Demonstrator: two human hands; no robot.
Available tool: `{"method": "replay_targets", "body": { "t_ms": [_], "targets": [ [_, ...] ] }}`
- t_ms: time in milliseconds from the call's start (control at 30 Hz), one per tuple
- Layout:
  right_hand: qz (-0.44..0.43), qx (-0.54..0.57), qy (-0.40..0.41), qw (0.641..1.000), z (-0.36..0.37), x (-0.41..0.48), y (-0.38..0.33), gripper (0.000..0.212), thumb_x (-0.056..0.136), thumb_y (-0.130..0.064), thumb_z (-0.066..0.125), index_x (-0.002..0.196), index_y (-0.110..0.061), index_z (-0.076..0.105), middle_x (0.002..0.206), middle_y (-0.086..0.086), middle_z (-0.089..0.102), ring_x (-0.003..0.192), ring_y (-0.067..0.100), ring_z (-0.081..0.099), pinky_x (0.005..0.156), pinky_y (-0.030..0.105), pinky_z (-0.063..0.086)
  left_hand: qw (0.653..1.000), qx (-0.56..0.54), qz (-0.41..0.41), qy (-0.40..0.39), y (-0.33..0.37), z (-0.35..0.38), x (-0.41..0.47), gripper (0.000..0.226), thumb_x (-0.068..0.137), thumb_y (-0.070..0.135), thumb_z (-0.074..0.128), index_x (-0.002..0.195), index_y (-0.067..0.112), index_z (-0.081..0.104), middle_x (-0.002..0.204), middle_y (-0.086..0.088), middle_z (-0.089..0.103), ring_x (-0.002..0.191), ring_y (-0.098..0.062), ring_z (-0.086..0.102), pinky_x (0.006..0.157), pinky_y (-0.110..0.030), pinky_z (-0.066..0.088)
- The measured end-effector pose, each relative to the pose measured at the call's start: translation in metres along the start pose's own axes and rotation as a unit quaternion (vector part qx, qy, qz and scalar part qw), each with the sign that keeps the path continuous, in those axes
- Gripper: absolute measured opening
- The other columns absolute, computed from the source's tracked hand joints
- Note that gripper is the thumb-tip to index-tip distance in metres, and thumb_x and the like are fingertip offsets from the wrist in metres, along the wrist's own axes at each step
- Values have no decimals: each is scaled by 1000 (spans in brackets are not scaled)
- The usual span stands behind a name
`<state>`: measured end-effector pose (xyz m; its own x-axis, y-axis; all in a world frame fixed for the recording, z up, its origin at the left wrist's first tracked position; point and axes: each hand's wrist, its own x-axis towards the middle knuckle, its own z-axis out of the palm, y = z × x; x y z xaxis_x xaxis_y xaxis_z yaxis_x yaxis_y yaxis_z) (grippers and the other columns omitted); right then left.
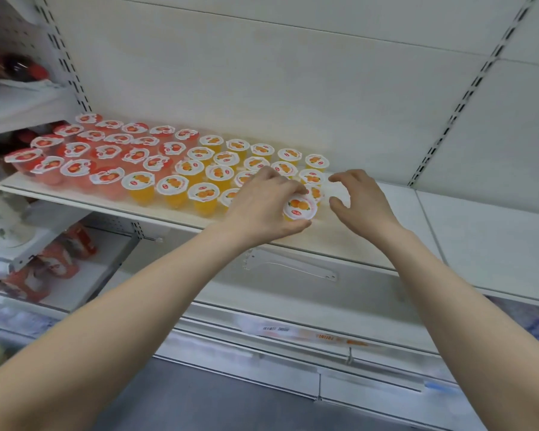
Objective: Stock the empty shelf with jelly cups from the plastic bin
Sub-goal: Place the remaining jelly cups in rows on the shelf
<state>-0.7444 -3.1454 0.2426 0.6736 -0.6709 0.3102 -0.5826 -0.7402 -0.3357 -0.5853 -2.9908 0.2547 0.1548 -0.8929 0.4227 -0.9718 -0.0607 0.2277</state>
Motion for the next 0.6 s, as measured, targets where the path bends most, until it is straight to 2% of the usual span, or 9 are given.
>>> {"method": "replay_targets", "body": {
  "t_ms": [133,300,467,600],
  "targets": [
    [8,-4,21,1000,-5,-2,15,38,92,-25,57,129,-18,56,133,4,50,121,25,46,99,35,37,1000,25,-5,-10,7,21,-2,57,74,59,63,121,26,63,112,6,68,117,-21,45,93,-35,41],
    [2,1,32,999,-5,-1,22,37,93,-27,57,128,-16,56,132,4,51,120,25,47,100,37,38,999,40,-27,-8,11,33,-3,54,79,57,62,122,26,61,116,6,67,124,-21,41,96,-34,33],
    [-15,-2,40,999,-6,4,18,37,93,-27,56,128,-16,56,131,5,52,118,26,48,97,37,39,997,60,-43,8,11,38,-2,49,79,61,61,114,26,64,108,5,70,121,-22,44,94,-35,35],
    [-28,-7,43,999,-7,8,12,36,93,-27,56,128,-16,57,131,5,53,118,26,48,98,35,38,995,92,-23,14,10,37,-4,54,76,65,62,112,24,66,109,3,70,119,-24,48,97,-39,37]
  ]
}}
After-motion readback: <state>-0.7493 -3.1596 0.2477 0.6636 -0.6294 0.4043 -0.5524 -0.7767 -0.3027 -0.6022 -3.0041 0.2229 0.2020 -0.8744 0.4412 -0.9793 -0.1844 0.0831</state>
